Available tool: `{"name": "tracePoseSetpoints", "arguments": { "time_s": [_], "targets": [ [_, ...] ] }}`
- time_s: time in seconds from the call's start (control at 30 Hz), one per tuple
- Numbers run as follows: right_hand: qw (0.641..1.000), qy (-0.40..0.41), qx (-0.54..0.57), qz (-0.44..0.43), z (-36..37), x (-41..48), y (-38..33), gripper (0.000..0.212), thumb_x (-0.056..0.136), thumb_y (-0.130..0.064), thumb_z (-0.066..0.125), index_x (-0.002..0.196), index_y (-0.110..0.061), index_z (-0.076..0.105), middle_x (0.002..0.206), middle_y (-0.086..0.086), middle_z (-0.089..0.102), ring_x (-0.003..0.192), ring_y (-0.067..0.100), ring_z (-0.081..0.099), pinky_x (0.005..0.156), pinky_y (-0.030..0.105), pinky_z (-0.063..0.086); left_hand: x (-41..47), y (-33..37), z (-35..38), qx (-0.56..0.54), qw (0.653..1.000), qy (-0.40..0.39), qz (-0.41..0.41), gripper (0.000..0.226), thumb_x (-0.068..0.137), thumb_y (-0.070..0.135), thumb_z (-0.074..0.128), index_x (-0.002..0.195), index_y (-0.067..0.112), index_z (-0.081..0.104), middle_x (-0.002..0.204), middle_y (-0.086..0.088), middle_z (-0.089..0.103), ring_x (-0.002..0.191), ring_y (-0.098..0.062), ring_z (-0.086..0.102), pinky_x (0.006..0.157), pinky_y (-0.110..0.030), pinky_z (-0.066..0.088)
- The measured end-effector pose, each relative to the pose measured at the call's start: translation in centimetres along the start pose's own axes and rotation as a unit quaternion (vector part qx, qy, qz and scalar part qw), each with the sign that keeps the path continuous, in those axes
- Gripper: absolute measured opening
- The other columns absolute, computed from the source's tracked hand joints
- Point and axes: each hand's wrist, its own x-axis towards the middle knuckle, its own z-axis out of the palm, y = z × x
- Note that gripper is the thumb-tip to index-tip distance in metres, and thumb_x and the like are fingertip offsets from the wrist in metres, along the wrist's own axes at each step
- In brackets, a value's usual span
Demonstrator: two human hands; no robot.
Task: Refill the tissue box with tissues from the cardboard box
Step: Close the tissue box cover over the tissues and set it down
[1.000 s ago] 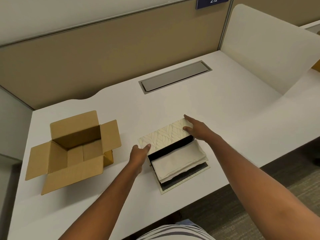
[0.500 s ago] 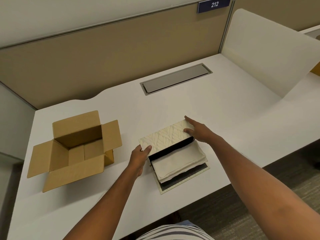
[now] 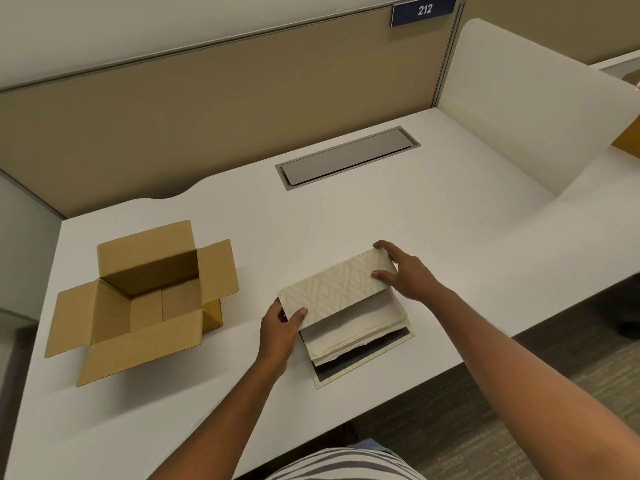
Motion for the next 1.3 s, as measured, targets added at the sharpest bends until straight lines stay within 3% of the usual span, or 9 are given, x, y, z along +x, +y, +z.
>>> {"name": "tracePoseSetpoints", "arguments": {
  "time_s": [0.1,0.27,0.4,0.53,0.73,0.9,1.0,1.17,1.3],
  "targets": [
    [1.0,0.006,0.011,-0.008,0.1,-0.5,0.4,0.053,0.085,-0.032,0.07,0.132,-0.032,0.044,0.114,0.01,0.066,0.103,0.031,0.063,0.088,0.041,0.052,-0.4,-0.2,0.2,-0.001,1.0,0.007,-0.005,0.047,0.087,0.012,0.065,0.129,0.017,0.047,0.117,0.002,0.057,0.11,-0.017,0.055,0.085,-0.027,0.046],
    [1.0,0.01,0.016,-0.014,0.1,-0.9,0.8,0.052,0.085,-0.03,0.071,0.129,-0.032,0.044,0.114,0.011,0.065,0.105,0.032,0.063,0.087,0.043,0.054,-0.4,-0.5,0.0,-0.015,0.999,0.007,-0.032,0.084,0.082,0.01,0.07,0.148,0.022,0.018,0.125,0.001,0.048,0.109,-0.016,0.049,0.088,-0.032,0.044],
    [1.0,0.009,0.021,-0.01,0.1,-0.7,0.7,0.053,0.084,-0.031,0.071,0.13,-0.032,0.045,0.116,0.011,0.065,0.11,0.031,0.061,0.09,0.042,0.052,0.1,-0.5,-0.2,-0.006,1.0,-0.003,-0.025,0.079,0.083,0.009,0.07,0.146,0.025,0.025,0.135,-0.005,0.051,0.107,-0.015,0.051,0.093,-0.038,0.047],
    [1.0,0.008,0.024,-0.011,0.1,-0.4,0.6,0.053,0.085,-0.03,0.071,0.131,-0.03,0.045,0.12,0.01,0.063,0.112,0.028,0.058,0.088,0.036,0.048,0.2,-0.1,-0.3,-0.007,1.0,-0.005,-0.019,0.073,0.082,0.007,0.07,0.142,0.022,0.031,0.131,-0.006,0.054,0.109,-0.018,0.053,0.092,-0.038,0.05],
    [0.999,0.004,0.04,-0.013,0.1,-1.2,1.3,0.05,0.083,-0.026,0.073,0.125,-0.029,0.045,0.12,0.004,0.061,0.109,0.026,0.058,0.081,0.033,0.046,-0.2,-0.5,-0.3,0.011,1.0,-0.016,-0.019,0.064,0.077,0.005,0.074,0.124,0.027,0.038,0.119,-0.002,0.054,0.105,-0.02,0.055,0.077,-0.026,0.053],
    [0.998,0.004,0.054,-0.018,0.1,-2.2,1.7,0.048,0.082,-0.02,0.074,0.121,-0.025,0.046,0.113,-0.004,0.056,0.104,0.022,0.057,0.08,0.03,0.045,-0.9,-0.8,-0.1,0.059,0.998,-0.031,0.003,0.064,0.075,0.004,0.076,0.121,0.031,0.04,0.118,0.002,0.052,0.106,-0.017,0.054,0.082,-0.031,0.054],
    [0.998,0.002,0.056,-0.021,0.1,-2.8,2.1,0.049,0.081,-0.017,0.076,0.119,-0.024,0.045,0.118,0.0,0.058,0.106,0.023,0.059,0.078,0.028,0.047,-1.7,-1.3,0.1,0.094,0.994,-0.034,0.032,0.065,0.076,0.005,0.075,0.125,0.035,0.043,0.12,0.007,0.048,0.108,-0.011,0.05,0.085,-0.029,0.053],
    [0.999,0.008,0.044,-0.02,0.6,-4.0,2.8,0.048,0.081,-0.017,0.075,0.115,-0.028,0.042,0.12,0.011,0.062,0.105,0.031,0.062,0.082,0.039,0.055,-2.8,-2.1,0.4,0.102,0.993,-0.039,0.044,0.064,0.078,0.005,0.073,0.127,0.034,0.044,0.123,0.01,0.046,0.11,-0.007,0.046,0.091,-0.031,0.051],
    [0.998,0.028,0.058,-0.015,1.3,-4.4,2.8,0.05,0.085,-0.019,0.071,0.123,-0.029,0.04,0.111,0.003,0.059,0.097,0.027,0.063,0.075,0.031,0.055,-2.6,-1.8,0.1,0.103,0.993,-0.041,0.044,0.062,0.078,0.006,0.074,0.122,0.038,0.045,0.125,0.006,0.048,0.112,-0.01,0.047,0.09,-0.035,0.052]
  ]
}}
